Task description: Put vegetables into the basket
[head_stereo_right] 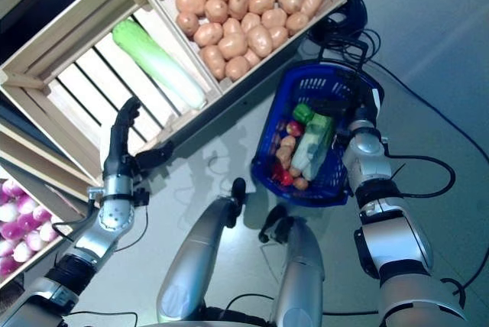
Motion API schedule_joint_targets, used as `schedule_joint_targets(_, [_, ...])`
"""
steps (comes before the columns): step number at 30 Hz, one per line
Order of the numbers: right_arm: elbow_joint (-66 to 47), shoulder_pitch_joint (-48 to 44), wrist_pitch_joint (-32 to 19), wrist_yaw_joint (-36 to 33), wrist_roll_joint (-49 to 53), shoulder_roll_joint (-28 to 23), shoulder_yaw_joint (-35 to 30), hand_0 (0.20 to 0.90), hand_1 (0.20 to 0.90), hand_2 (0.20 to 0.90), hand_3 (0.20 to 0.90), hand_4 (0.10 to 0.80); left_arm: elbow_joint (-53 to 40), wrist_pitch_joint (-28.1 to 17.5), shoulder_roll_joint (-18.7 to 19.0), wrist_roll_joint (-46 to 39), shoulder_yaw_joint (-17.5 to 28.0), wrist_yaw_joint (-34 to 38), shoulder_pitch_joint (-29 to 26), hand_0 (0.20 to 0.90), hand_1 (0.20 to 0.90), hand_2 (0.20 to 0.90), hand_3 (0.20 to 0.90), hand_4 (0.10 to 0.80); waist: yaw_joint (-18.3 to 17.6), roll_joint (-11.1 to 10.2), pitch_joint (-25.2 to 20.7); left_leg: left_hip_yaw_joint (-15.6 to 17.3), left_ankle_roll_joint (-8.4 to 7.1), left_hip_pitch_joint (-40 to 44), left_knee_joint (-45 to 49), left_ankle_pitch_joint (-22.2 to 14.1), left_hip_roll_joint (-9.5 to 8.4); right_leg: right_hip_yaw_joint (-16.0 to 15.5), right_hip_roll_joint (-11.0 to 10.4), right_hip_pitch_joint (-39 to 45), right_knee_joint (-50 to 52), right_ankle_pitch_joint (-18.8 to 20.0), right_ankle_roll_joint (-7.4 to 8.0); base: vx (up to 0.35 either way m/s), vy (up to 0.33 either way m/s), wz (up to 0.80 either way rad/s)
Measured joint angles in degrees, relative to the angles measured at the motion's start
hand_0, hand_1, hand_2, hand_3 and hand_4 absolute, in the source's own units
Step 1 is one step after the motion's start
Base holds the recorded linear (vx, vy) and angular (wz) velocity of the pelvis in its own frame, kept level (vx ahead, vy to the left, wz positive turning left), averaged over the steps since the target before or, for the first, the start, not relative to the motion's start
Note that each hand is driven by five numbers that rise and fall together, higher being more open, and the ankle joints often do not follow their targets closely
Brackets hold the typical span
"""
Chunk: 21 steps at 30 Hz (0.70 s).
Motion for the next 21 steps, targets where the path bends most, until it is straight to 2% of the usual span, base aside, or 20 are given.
schedule_joint_targets(3, [-0.86,0.01,-0.09,0.54,2.23,0.04,0.28,0.900,0.900,0.900,0.900,0.800,-0.63,5.15,3.92,3.80,0.00,2.52,-1.74,0.900,0.900,0.900,0.900,0.800,-0.08,-0.01,0.00,1.03,0.11,-0.18,0.20,-0.06,-0.18,1.12,-0.50,-1.04,1.15,-0.01,0.10,0.010,0.055,-0.11])
schedule_joint_targets(4, [-1.25,0.02,-0.34,1.12,3.71,0.10,0.47,0.900,0.900,0.900,0.900,0.800,-0.08,8.49,5.55,4.36,0.04,4.09,-3.21,0.900,0.900,0.900,0.900,0.800,-0.24,0.00,-0.01,1.11,0.13,-0.33,0.29,-0.07,-0.45,1.54,-0.66,-1.56,1.56,-0.03,0.16,0.010,0.062,-0.12])
schedule_joint_targets(7, [-3.36,0.07,-1.18,1.19,2.87,0.11,1.13,0.900,0.900,0.900,0.900,0.800,5.00,14.56,9.73,8.62,-0.14,6.35,-7.91,0.900,0.900,0.900,0.900,0.800,-1.64,-0.05,-0.02,1.20,0.10,-1.88,0.50,-0.05,-0.33,1.82,-0.70,-3.39,2.13,0.10,0.22,0.006,0.074,-0.03])
schedule_joint_targets(10, [-7.08,1.07,-1.18,2.09,0.74,-2.07,6.23,0.900,0.900,0.900,0.900,0.800,10.74,19.69,13.27,9.85,-1.15,6.03,-13.36,0.900,0.900,0.900,0.900,0.800,-2.20,-0.32,0.01,2.91,0.16,-3.03,0.84,-0.09,0.21,3.87,-0.49,-5.79,3.28,0.16,0.32,0.018,0.075,-0.19])
schedule_joint_targets(13, [-7.73,1.90,-1.18,3.71,1.40,-2.09,7.81,0.900,0.900,0.900,0.900,0.800,16.83,21.62,15.24,11.31,-3.19,5.55,-17.40,0.900,0.900,0.900,0.900,0.800,-4.14,-0.61,0.00,3.93,0.68,-3.81,2.55,-0.97,0.39,4.66,-0.46,-6.69,4.58,-0.05,0.35,0.008,0.085,-0.12])
schedule_joint_targets(17, [-7.89,2.08,-1.26,4.48,1.25,-2.17,7.76,0.900,0.900,0.900,0.900,0.800,22.02,23.24,15.33,14.20,-6.48,4.98,-21.76,0.900,0.900,0.900,0.900,0.800,-6.34,-0.86,0.03,5.04,1.18,-6.40,4.94,-2.13,1.32,5.95,-0.25,-9.46,6.09,-0.14,0.47,0.011,0.086,-0.17])
schedule_joint_targets(21, [-9.02,2.16,-1.35,6.53,-1.19,-4.40,12.68,0.900,0.900,0.900,0.900,0.800,26.06,23.81,15.06,17.76,-11.55,2.48,-27.04,0.900,0.900,0.900,0.900,0.800,-8.73,-1.28,0.04,5.94,1.28,-8.73,6.15,-2.60,1.75,6.77,-0.23,-12.22,7.30,-0.06,0.55,0.002,0.051,-0.12])
